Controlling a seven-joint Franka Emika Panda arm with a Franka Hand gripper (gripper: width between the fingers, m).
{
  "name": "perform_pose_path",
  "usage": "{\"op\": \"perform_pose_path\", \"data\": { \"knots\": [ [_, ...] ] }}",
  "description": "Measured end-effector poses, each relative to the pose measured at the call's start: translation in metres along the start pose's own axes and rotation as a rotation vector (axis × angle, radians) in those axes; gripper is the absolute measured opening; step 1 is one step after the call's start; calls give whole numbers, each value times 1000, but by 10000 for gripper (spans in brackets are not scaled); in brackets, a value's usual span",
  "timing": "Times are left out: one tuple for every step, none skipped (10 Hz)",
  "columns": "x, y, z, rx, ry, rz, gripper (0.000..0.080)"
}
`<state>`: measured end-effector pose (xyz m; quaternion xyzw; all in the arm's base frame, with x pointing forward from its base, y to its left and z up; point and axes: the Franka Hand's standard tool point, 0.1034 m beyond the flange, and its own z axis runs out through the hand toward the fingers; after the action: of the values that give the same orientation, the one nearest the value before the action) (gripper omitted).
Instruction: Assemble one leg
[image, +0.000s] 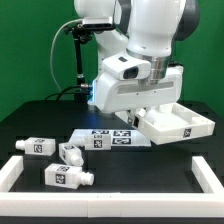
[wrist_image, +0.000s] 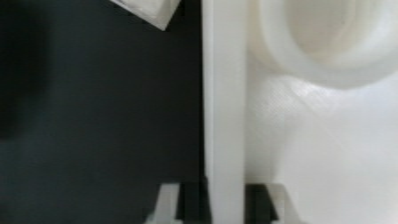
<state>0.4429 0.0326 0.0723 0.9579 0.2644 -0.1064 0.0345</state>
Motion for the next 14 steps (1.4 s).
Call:
{"op": "perform_pose_path", "data": {
  "knots": [
    [0,0,0,0,-1,0,47],
    [0,2,0,0,0,4,47],
    [4,15,-8,5,19,84,47],
    [5,26,-13,12,35,196,47],
    [-3,29,-11,66,-30,254,47],
    [-10,34,-7,188,-137,406,47],
    [-5,51,-3,189,-113,389,47],
    [-6,48,-2,189,-115,395,47],
    [-6,47,-1,189,-116,393,47],
    [-6,47,0,190,-118,393,47],
    [-6,50,3,188,-120,400,47],
    [-5,63,13,178,-123,436,47],
    [1,77,19,168,-130,479,47],
    [7,85,21,160,-131,498,47]
  ]
}}
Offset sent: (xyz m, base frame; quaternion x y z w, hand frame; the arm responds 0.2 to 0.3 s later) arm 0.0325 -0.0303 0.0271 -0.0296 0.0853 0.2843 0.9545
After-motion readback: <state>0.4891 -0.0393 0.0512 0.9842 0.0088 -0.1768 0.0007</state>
